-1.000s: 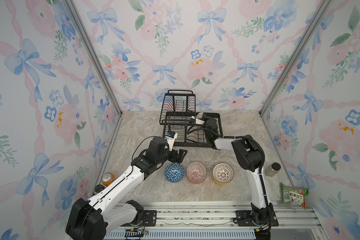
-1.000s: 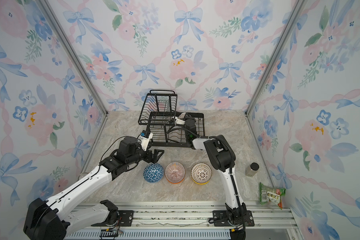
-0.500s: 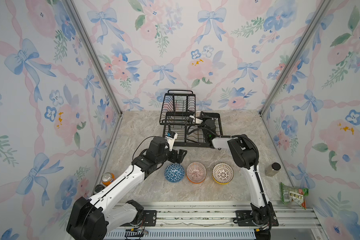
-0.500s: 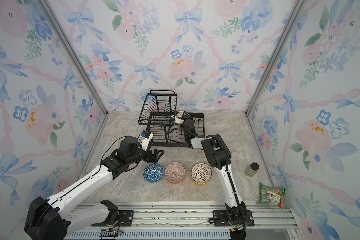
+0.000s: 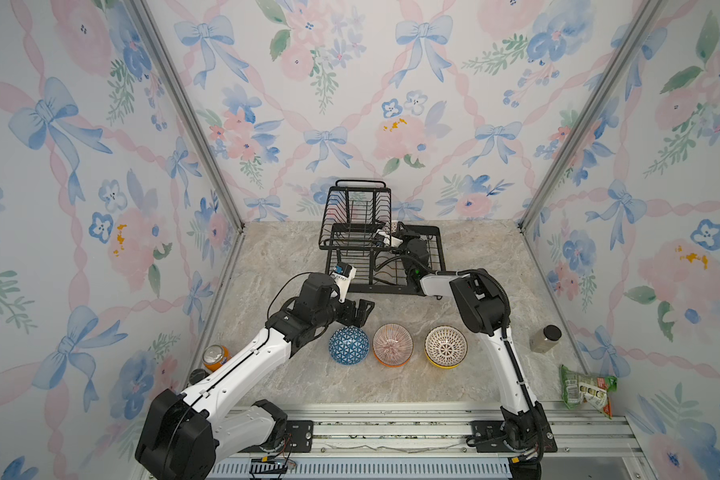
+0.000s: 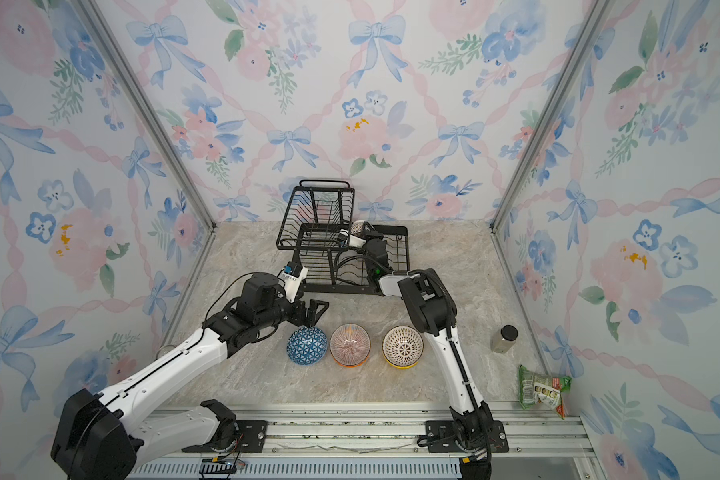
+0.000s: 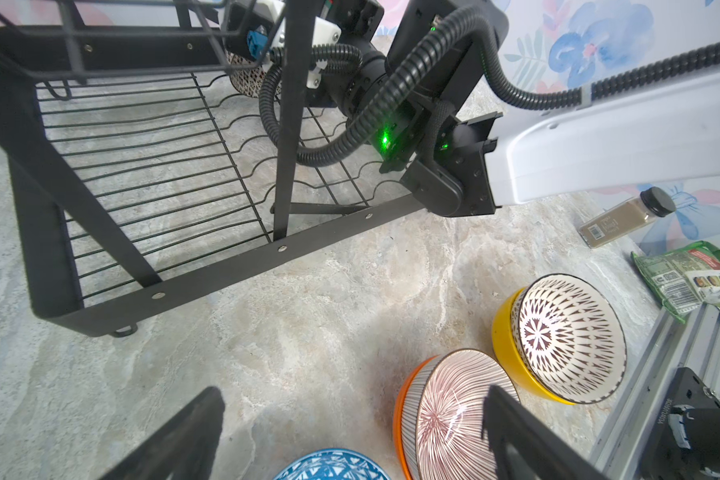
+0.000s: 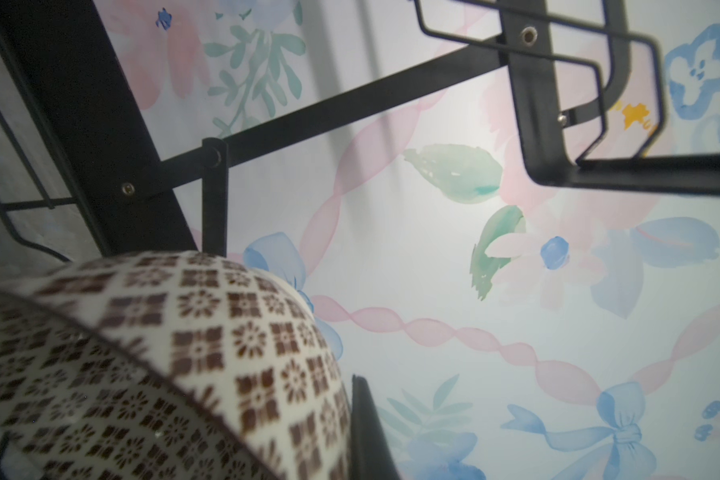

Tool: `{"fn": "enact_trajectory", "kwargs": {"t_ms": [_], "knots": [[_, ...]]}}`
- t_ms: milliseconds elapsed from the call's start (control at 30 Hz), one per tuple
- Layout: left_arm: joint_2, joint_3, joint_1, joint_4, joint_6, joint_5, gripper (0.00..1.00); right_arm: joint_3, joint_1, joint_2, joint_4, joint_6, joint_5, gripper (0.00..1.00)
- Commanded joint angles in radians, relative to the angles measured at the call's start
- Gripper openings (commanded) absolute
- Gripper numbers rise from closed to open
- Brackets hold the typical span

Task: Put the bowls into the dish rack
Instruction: 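Lower the brown-patterned bowl into the rack slots with the right gripper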

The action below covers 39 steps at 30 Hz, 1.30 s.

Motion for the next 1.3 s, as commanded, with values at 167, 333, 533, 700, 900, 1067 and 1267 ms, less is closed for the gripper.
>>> {"fn": "enact_trajectory", "kwargs": {"t_ms": [167,333,533,700,900,1067,1267], "knots": [[0.008,0.002,0.007,-0.016,-0.006,0.021,0.98,0.095,0.014,0.038,0.093,0.043,-0.018,0.00],[0.012,0.002,0.007,-0.017,-0.006,0.022,0.98,0.116,0.019,0.055,0.084,0.058,-0.026,0.00],[0.011,-0.002,0.007,-0.017,-0.006,0.024,0.98,0.144,0.025,0.075,0.063,0.067,-0.031,0.00],[0.010,-0.006,0.007,-0.017,-0.006,0.026,0.98,0.149,0.026,0.080,0.057,0.070,-0.034,0.00],[0.018,-0.004,0.007,-0.017,-0.006,0.026,0.98,0.115,0.028,0.070,0.067,0.089,-0.050,0.00],[0.025,0.002,0.006,-0.016,-0.003,0.030,0.98,0.084,0.038,0.054,0.073,0.102,-0.058,0.00],[0.024,-0.001,0.006,-0.016,-0.002,0.032,0.98,0.081,0.046,0.055,0.070,0.103,-0.056,0.00]]}}
